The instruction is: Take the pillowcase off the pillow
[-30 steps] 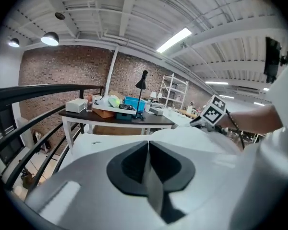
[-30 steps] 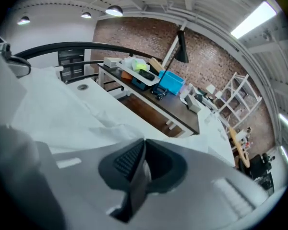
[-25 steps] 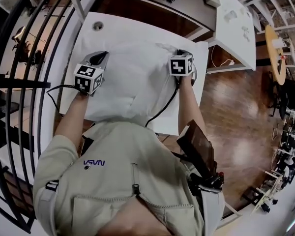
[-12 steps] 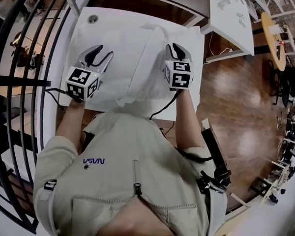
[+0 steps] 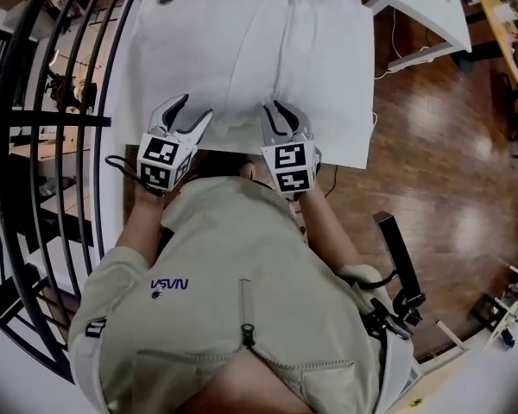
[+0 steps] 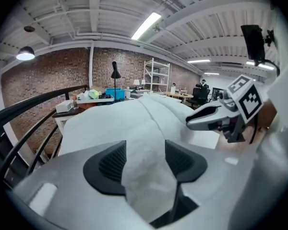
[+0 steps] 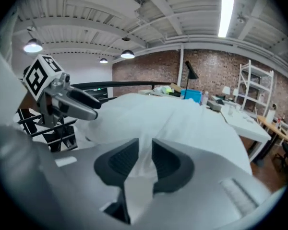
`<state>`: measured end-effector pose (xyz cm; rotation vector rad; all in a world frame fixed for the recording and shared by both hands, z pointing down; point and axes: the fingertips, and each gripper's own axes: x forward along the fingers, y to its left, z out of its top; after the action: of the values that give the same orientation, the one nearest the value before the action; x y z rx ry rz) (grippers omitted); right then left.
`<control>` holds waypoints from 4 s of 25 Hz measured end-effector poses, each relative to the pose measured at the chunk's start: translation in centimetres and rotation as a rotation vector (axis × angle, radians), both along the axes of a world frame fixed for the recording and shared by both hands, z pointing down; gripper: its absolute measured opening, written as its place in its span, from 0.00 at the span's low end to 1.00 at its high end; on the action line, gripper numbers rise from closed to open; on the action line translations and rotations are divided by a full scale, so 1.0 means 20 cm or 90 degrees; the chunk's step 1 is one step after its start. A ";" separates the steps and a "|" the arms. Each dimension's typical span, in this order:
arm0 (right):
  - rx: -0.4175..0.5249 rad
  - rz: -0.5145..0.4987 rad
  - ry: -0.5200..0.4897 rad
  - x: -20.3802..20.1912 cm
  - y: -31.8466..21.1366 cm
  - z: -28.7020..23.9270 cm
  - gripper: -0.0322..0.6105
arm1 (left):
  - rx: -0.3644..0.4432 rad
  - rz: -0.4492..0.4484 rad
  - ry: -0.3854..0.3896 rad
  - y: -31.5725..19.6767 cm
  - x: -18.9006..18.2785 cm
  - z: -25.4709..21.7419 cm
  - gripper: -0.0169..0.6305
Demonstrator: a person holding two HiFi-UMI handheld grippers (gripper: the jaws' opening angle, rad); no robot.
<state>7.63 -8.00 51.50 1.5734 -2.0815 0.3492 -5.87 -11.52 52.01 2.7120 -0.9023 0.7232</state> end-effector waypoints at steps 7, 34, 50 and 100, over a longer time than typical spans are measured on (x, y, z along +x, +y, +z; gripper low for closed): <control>-0.084 0.027 -0.004 -0.08 0.08 0.27 0.29 | -0.003 0.024 -0.115 -0.04 0.01 0.24 0.40; -0.132 0.264 0.129 0.68 0.27 0.49 0.06 | -0.079 -0.128 0.035 -0.16 -0.16 0.24 0.07; 0.004 0.176 -0.054 0.61 0.25 -0.07 0.18 | 0.042 -0.054 0.143 -0.13 0.07 -0.37 0.21; -0.118 0.178 0.249 1.23 -1.16 -0.23 0.07 | -0.014 0.080 0.126 -0.63 0.32 -0.45 0.05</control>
<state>32.23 -31.23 46.92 1.6669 -1.4971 0.2923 0.55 -24.15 42.96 2.7791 -0.6797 0.4716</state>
